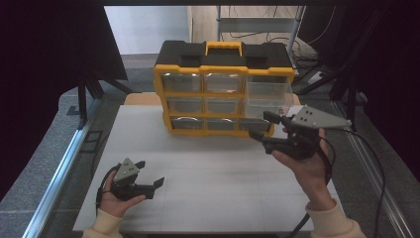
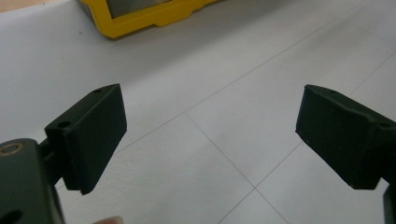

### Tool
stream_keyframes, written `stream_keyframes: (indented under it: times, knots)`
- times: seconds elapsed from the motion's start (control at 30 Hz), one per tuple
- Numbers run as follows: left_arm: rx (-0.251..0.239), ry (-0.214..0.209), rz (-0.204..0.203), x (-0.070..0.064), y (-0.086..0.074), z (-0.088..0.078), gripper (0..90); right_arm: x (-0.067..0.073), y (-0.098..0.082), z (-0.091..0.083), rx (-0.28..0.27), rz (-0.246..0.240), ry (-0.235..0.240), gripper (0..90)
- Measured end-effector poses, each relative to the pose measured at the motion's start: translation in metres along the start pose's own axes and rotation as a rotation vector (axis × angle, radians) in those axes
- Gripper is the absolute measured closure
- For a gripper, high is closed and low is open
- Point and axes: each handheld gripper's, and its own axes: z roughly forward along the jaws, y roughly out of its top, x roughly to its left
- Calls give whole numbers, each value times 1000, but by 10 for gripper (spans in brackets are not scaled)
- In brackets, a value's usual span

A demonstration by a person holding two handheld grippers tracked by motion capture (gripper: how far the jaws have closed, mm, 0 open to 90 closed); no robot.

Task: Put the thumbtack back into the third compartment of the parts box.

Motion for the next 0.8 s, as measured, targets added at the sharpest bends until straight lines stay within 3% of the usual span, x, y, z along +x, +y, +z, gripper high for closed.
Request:
stream_keyframes:
  times: [0.13,0.23,0.33,0.43,0.5,0.6,0.8]
  knots:
    - [3,-2,0,0,0,1,90,11,-32,3,33,24,16,334]
    - [4,0,-2,0,0,1,90,13,-61,7,88,43,18,333]
    - [3,-1,-7,1,0,2,90,7,-95,11,124,98,24,333]
    - [3,-1,-8,1,0,2,90,0,-127,12,190,93,-18,330]
    - [4,-1,-8,1,0,2,91,-6,-146,10,213,128,-31,330]
    - [7,1,-3,0,0,3,91,-13,-166,7,246,166,-58,323]
    - [11,-3,-4,1,-1,4,91,-22,-190,3,282,193,-92,313]
